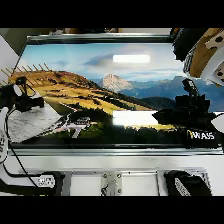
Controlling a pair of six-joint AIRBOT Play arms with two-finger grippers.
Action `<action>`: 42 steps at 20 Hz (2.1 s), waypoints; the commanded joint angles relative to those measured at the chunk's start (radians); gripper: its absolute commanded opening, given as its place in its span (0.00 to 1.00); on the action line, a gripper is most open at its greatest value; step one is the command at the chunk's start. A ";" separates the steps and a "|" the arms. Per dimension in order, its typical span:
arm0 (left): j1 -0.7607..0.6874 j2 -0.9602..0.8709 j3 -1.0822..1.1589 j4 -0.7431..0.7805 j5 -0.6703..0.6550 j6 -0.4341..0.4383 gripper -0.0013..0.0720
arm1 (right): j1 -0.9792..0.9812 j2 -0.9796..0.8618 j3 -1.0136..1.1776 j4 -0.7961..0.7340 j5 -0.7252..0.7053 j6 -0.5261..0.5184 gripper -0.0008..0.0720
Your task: Fold the clothes and pants, and hang the long-sleeved shirts on hangers.
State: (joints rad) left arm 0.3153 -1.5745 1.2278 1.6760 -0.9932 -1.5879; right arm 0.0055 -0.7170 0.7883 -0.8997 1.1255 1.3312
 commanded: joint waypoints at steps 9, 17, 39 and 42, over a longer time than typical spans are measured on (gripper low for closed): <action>-0.053 0.102 0.037 -0.023 -0.042 -0.017 0.03 | 0.001 0.000 0.000 0.000 0.000 0.000 0.06; -0.567 0.448 0.153 -0.288 0.089 -0.034 0.03 | 0.001 0.000 0.000 0.000 0.000 0.000 0.06; -0.604 0.145 0.152 -0.290 0.091 -0.304 0.98 | -0.279 -0.029 0.000 -0.005 -0.021 0.000 0.72; -0.501 0.080 0.152 -0.311 0.033 -0.302 0.98 | -0.278 -0.104 0.000 -0.005 -0.027 0.000 0.86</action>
State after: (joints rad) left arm -0.2882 -1.4475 1.3804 1.3861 -0.8761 -1.8896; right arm -0.2546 -0.7685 0.7883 -0.9047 1.1034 1.3327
